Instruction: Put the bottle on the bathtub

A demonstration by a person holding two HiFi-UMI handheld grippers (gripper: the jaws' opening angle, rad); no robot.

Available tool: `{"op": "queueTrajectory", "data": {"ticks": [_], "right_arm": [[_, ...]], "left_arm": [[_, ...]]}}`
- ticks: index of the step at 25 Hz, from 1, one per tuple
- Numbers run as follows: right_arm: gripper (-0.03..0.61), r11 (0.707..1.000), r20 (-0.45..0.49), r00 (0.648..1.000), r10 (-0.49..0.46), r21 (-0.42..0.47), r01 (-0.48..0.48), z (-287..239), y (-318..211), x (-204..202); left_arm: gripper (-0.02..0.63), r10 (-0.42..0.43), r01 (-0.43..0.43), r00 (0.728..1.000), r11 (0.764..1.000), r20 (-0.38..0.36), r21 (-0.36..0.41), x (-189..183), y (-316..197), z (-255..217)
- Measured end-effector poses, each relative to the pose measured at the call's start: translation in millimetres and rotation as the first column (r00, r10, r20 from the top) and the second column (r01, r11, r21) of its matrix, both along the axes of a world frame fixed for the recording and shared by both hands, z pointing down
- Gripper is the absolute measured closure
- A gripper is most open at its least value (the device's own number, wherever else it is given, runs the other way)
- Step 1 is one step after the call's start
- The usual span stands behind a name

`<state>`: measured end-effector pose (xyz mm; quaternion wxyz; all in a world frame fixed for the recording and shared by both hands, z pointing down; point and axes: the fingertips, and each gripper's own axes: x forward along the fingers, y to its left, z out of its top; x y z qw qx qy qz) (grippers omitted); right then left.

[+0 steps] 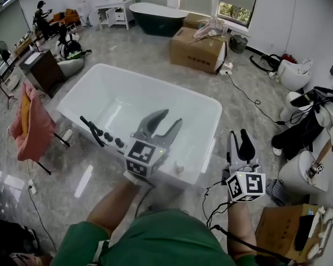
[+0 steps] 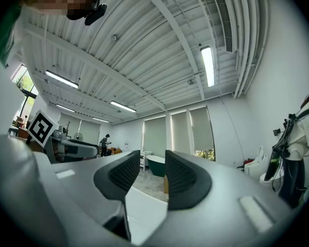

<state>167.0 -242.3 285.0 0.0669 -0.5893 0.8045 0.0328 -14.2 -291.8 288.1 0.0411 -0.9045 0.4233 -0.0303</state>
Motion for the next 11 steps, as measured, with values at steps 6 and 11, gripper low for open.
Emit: {"op": "queueTrajectory", "data": {"ticks": [6,11], "right_arm": [[0.426,1.0,0.004,1.0,-0.024,-0.017,0.024,8.3,-8.6,7.1],[0.426,0.999,0.01,0.999,-0.037,-0.02,0.037,12.7,-6.9,17.5]], "left_arm": [[0.422,-0.016,0.016,1.0,1.0,0.016,-0.02,7.6,-3.2,5.2],[0.422,-0.026,0.027,0.999,0.999,0.022,-0.018,18.5,1.2,7.7]]}}
